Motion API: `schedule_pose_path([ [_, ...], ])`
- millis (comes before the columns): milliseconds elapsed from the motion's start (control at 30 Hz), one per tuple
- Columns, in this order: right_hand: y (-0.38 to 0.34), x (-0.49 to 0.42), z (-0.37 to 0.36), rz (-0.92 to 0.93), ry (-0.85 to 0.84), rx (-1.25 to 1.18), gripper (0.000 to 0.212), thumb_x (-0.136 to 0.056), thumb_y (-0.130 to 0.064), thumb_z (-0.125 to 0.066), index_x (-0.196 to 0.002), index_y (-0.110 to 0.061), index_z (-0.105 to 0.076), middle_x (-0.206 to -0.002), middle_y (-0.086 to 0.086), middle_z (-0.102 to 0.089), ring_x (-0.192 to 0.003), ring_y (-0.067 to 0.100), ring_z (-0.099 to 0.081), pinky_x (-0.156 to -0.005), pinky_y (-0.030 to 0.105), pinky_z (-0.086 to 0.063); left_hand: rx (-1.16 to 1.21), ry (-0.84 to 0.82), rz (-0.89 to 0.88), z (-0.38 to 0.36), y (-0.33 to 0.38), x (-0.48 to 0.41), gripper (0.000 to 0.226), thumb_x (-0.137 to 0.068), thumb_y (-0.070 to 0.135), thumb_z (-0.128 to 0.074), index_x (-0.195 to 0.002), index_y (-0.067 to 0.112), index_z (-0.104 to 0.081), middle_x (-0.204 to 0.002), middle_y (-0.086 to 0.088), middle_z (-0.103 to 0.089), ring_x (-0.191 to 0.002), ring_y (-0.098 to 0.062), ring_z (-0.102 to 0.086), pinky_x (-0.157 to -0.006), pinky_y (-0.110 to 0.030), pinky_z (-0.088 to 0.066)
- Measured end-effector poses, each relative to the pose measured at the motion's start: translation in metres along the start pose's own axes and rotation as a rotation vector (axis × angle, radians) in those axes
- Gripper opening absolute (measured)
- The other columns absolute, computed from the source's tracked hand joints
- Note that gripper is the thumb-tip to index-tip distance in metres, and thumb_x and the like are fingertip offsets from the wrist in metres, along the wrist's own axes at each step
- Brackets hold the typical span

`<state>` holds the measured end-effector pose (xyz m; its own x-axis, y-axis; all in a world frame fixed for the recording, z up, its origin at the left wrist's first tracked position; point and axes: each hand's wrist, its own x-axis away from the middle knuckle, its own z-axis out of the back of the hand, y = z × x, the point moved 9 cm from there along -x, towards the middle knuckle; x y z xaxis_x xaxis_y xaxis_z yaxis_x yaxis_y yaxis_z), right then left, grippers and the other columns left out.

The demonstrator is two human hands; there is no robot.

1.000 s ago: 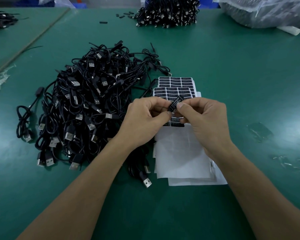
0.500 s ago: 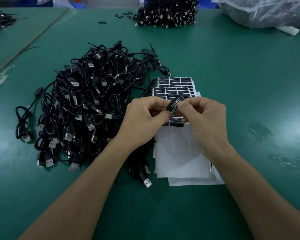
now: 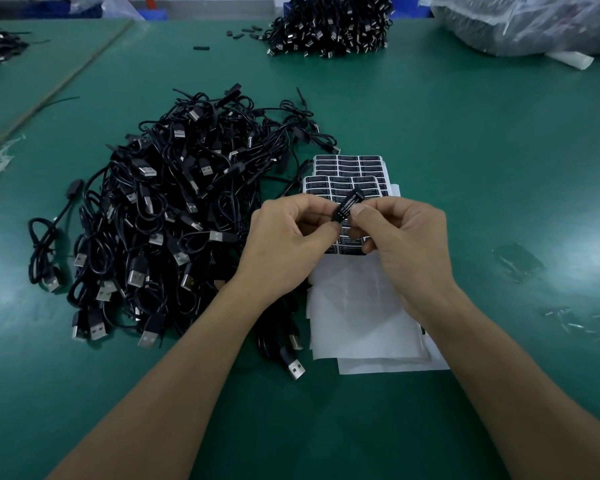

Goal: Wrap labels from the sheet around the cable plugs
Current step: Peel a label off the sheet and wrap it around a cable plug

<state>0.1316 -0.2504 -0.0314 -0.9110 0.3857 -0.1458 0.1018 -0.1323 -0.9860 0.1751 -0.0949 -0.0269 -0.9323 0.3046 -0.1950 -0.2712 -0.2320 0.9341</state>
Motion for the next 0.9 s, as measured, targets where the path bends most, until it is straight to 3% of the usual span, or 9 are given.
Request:
schedule_pose_path([
  [133,0.0013,-0.0003,0.0007,-0.003,0.011,0.018,0.013,-0.085,-0.023,-0.072,-0.072,-0.023,-0.075,-0.068,0.0,-0.072,-0.064,0.011,-0.064,-0.056,0.023,-0.049,0.0,0.001,-0.003,0.0004,0.0006,0.0005,0.019,-0.087,0.005,-0.073,-0.092,0.023,-0.076,-0.078,0.005,-0.073,-0.071,-0.007,-0.066,-0.07,-0.025,-0.056],
  [567,0.0012,-0.0005,0.0,-0.01,0.007,0.018,0.013,-0.088,-0.022,-0.072,-0.075,-0.021,-0.075,-0.066,-0.003,-0.071,-0.062,0.009,-0.062,-0.055,0.02,-0.047,-0.027,0.016,0.008,0.0006,-0.0005,0.0003,0.016,-0.087,0.007,-0.074,-0.101,0.013,-0.077,-0.081,0.001,-0.074,-0.074,-0.009,-0.068,-0.072,-0.025,-0.057],
  [900,0.0,-0.0003,-0.0032,-0.005,-0.01,0.015,0.018,-0.09,-0.018,-0.07,-0.073,-0.021,-0.074,-0.062,-0.003,-0.066,-0.057,0.004,-0.055,-0.052,0.014,-0.043,-0.033,0.023,0.001,0.001,0.002,0.0011,0.017,-0.086,0.007,-0.074,-0.093,0.023,-0.075,-0.079,0.006,-0.074,-0.072,-0.004,-0.068,-0.07,-0.019,-0.055],
])
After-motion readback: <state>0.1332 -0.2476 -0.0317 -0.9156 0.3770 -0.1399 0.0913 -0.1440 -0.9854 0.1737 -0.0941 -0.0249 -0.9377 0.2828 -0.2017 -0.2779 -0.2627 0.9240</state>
